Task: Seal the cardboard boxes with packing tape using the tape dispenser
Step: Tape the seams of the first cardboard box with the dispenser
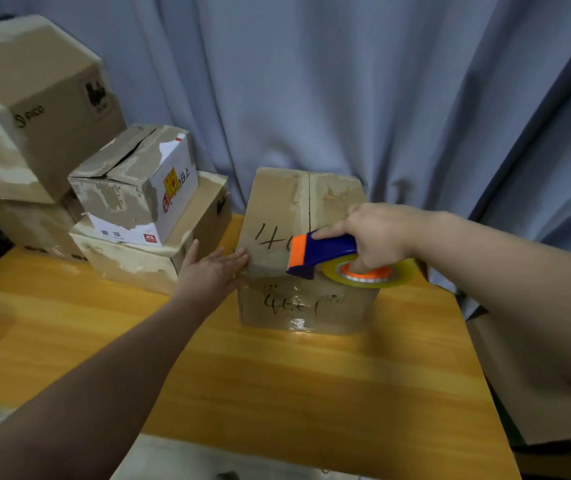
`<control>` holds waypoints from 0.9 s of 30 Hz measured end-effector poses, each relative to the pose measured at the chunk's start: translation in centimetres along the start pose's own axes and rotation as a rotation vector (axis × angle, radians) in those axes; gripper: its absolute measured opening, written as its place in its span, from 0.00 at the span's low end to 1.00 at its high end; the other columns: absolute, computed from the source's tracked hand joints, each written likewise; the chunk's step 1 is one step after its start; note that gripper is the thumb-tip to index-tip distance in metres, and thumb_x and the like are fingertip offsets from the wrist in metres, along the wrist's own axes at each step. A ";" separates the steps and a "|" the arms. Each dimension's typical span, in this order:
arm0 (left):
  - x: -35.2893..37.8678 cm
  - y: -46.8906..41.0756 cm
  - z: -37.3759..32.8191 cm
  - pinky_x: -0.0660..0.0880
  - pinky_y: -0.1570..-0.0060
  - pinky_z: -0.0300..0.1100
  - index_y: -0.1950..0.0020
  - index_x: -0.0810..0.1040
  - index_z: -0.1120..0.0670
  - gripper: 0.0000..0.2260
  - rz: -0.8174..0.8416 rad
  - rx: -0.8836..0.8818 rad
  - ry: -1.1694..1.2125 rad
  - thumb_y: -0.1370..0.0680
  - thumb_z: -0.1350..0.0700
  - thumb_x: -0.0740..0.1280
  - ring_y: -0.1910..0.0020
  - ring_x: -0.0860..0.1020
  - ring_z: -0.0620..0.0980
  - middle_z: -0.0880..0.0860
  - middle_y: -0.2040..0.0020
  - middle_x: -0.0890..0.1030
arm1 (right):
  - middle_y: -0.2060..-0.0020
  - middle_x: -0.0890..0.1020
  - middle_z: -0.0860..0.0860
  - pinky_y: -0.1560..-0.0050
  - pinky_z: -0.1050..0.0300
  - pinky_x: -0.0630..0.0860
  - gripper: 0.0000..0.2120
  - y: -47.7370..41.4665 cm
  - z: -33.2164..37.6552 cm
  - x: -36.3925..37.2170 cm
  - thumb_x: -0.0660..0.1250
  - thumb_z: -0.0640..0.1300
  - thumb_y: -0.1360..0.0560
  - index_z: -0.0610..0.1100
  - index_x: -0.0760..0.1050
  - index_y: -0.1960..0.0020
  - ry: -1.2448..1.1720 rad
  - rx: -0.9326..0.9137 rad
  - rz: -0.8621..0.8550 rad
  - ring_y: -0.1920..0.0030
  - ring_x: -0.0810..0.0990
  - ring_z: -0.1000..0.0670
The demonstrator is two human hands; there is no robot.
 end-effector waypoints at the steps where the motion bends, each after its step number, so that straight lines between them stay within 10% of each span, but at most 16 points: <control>1: -0.1 0.0 -0.1 0.44 0.26 0.56 0.25 0.62 0.44 0.23 0.013 -0.015 -0.013 0.20 0.47 0.61 0.26 0.62 0.48 0.41 0.27 0.65 | 0.55 0.69 0.53 0.57 0.59 0.67 0.34 0.5 -0.7 0.3 0.69 0.53 0.27 0.61 0.57 0.25 0.000 0.009 0.008 0.57 0.69 0.53; 16: -0.7 0.5 -4.1 0.38 0.26 0.49 0.22 0.47 0.54 0.29 0.080 -0.020 -0.153 0.18 0.43 0.52 0.23 0.46 0.49 0.51 0.22 0.52 | 0.58 0.71 0.58 0.68 0.61 0.65 0.31 -1.0 -1.2 2.2 0.69 0.52 0.28 0.61 0.63 0.27 0.060 0.013 0.089 0.61 0.69 0.54; 23: 1.1 -0.9 -8.3 0.39 0.28 0.41 0.22 0.44 0.54 0.29 0.091 0.119 0.022 0.18 0.48 0.54 0.23 0.45 0.49 0.53 0.21 0.46 | 0.54 0.73 0.53 0.47 0.48 0.66 0.22 -1.5 0.0 1.7 0.65 0.49 0.28 0.56 0.67 0.35 0.246 0.025 0.115 0.51 0.71 0.46; 27: 0.6 -0.4 -6.6 0.38 0.31 0.38 0.22 0.48 0.53 0.27 0.051 0.156 0.060 0.17 0.50 0.55 0.23 0.48 0.48 0.52 0.22 0.50 | 0.59 0.74 0.52 0.57 0.51 0.71 0.16 -2.7 2.3 1.8 0.64 0.45 0.29 0.51 0.66 0.42 0.257 0.017 0.142 0.58 0.74 0.47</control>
Point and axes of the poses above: each hand's wrist, its own y-axis away from the middle knuckle, its own x-axis out of the palm, z = x × y, the point moved 9 cm from there along -y, towards the middle knuckle
